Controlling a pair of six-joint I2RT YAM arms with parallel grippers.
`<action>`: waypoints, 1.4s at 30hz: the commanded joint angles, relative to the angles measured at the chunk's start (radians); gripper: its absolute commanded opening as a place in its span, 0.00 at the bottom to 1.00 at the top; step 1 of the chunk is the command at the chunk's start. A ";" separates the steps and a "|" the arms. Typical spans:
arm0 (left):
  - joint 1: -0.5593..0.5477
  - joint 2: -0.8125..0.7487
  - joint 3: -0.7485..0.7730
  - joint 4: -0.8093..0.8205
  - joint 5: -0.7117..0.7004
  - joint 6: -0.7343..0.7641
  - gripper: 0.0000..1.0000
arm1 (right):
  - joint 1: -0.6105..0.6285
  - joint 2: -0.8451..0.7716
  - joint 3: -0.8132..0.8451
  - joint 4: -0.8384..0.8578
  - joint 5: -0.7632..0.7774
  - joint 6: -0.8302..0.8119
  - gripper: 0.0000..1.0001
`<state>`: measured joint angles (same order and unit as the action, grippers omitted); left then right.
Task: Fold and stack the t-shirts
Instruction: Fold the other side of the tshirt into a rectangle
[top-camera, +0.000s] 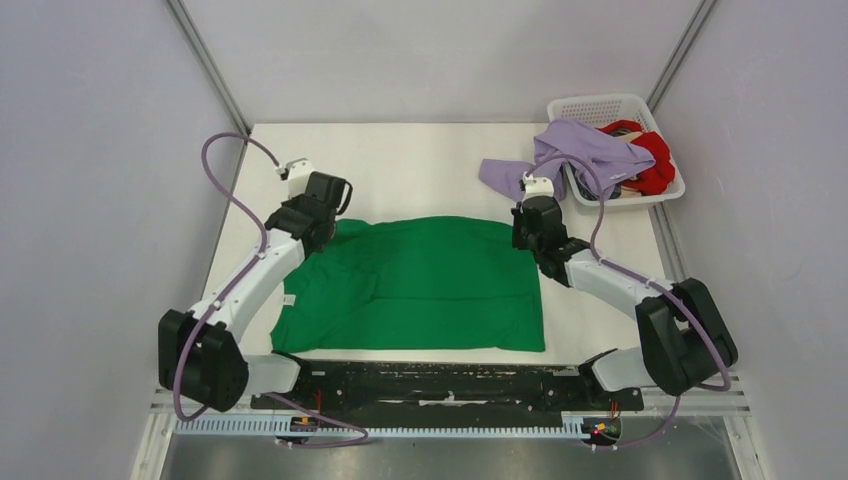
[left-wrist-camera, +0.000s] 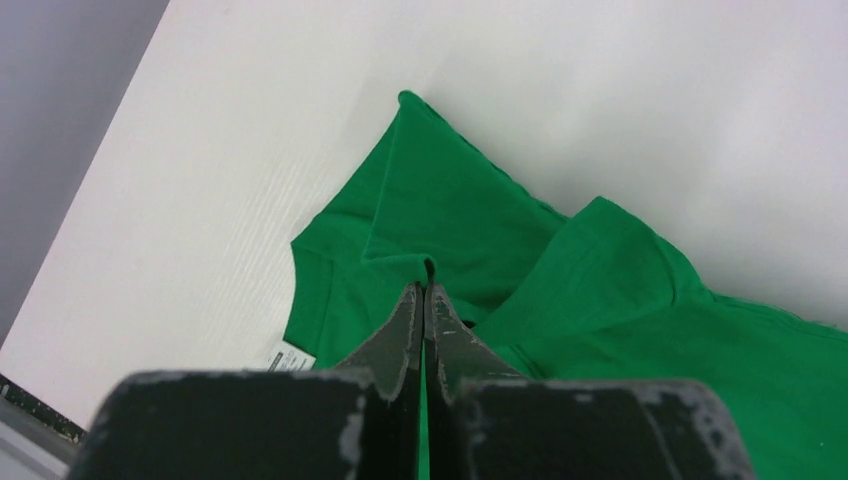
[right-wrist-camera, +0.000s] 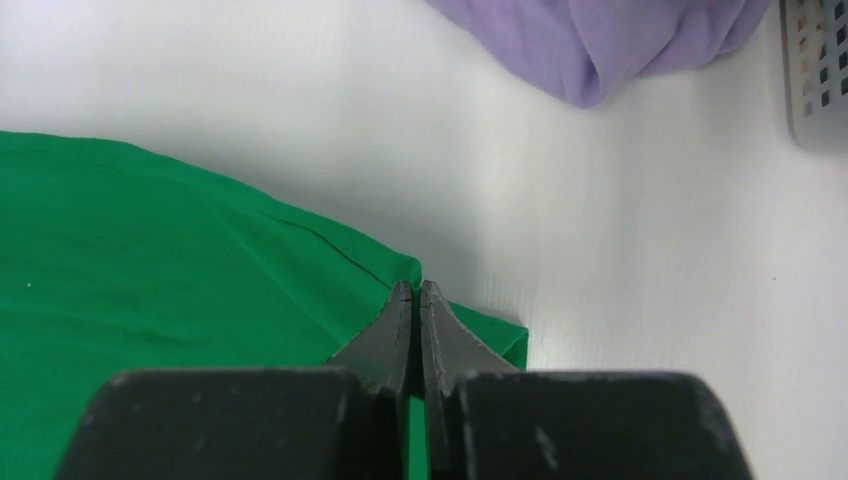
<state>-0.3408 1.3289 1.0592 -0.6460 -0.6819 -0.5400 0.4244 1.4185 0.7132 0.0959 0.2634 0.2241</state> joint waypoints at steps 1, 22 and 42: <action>-0.021 -0.125 -0.089 -0.012 -0.068 -0.107 0.02 | 0.017 -0.097 -0.041 -0.036 0.019 -0.013 0.00; -0.060 -0.644 -0.472 -0.186 -0.063 -0.454 0.02 | 0.068 -0.307 -0.165 -0.140 -0.019 -0.064 0.00; -0.065 -0.708 -0.461 -0.009 0.131 -0.406 1.00 | 0.084 -0.671 -0.404 -0.055 0.005 0.060 0.98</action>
<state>-0.4015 0.5377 0.5697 -0.8757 -0.6403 -1.0298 0.5041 0.8280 0.3080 -0.0578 0.2264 0.2562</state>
